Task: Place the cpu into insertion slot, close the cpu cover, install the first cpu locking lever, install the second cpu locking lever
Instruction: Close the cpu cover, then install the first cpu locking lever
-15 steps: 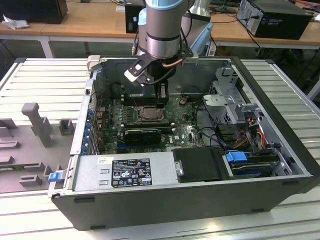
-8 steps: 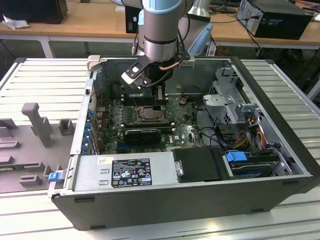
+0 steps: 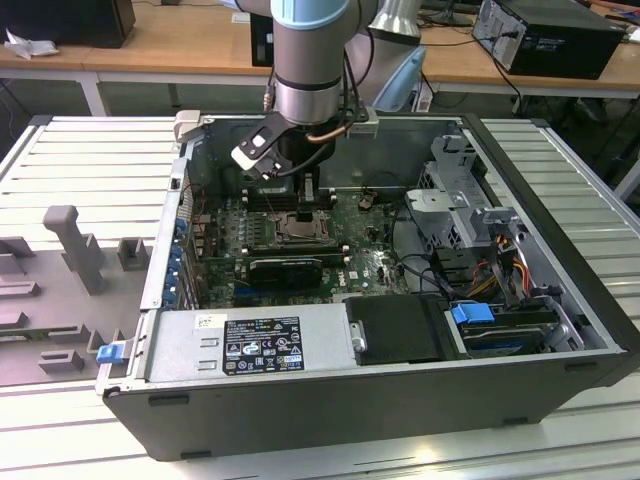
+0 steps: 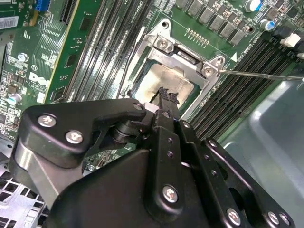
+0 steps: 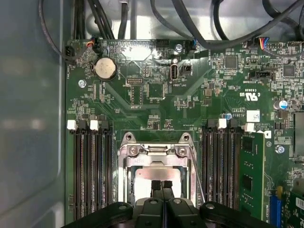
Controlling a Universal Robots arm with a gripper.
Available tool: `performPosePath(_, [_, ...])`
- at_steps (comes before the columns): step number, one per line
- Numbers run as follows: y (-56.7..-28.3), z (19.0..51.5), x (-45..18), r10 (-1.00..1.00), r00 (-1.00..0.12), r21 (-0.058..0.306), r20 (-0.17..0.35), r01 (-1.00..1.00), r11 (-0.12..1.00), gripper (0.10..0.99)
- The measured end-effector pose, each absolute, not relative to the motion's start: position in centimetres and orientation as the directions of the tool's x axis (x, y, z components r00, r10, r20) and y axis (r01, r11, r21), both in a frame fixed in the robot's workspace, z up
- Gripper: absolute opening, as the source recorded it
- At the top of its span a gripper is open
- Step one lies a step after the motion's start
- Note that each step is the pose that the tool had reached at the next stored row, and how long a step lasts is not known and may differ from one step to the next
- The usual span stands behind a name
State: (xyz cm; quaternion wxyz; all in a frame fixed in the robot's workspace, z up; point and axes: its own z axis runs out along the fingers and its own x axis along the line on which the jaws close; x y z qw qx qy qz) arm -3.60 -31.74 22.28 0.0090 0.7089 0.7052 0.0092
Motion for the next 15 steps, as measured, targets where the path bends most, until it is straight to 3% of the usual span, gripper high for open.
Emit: performPosePath(15, [-31.74,22.84,-3.77,1.000,0.005,0.026,0.000,1.000,-0.005,0.106])
